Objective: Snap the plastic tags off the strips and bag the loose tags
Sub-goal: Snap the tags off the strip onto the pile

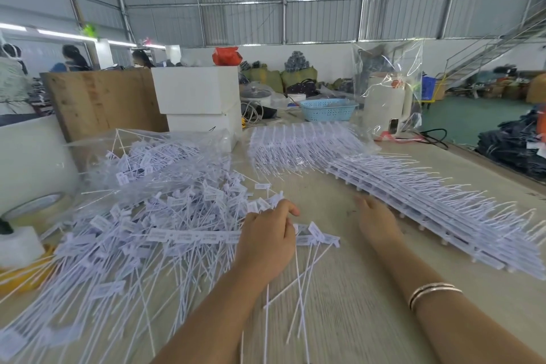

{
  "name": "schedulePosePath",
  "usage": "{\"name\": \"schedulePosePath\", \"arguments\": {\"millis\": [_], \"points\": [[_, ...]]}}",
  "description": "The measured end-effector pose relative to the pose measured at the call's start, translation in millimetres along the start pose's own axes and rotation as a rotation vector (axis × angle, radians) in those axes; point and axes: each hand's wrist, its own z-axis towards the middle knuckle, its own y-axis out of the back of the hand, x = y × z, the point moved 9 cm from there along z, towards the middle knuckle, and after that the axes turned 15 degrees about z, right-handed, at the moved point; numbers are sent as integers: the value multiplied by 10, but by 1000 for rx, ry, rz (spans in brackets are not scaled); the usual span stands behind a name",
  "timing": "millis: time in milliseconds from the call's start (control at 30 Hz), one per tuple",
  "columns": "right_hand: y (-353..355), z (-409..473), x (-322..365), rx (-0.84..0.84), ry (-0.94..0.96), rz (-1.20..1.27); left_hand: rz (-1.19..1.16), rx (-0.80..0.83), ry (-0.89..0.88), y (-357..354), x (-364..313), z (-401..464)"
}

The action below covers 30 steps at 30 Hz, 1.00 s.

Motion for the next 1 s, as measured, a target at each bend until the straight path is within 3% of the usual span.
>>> {"name": "schedulePosePath", "arguments": {"millis": [200, 367, 567, 767, 867, 1000], "points": [[-567, -554, 420, 374, 258, 113, 1, 53, -55, -73, -94, 16], [-764, -685, 459, 587, 284, 77, 66, 48, -90, -85, -131, -3], [-703, -600, 417, 557, 233, 207, 215, 38, -17, -40, -7, 31], [-662, -563, 435, 480, 253, 269, 287, 126, 50, -37, 142, 32], [-706, -617, 444, 563, 215, 375, 261, 117, 2, -25, 28, 28], [-788, -656, 398, 632, 197, 267, 246, 60, -29, 33, -57, 39]]}}
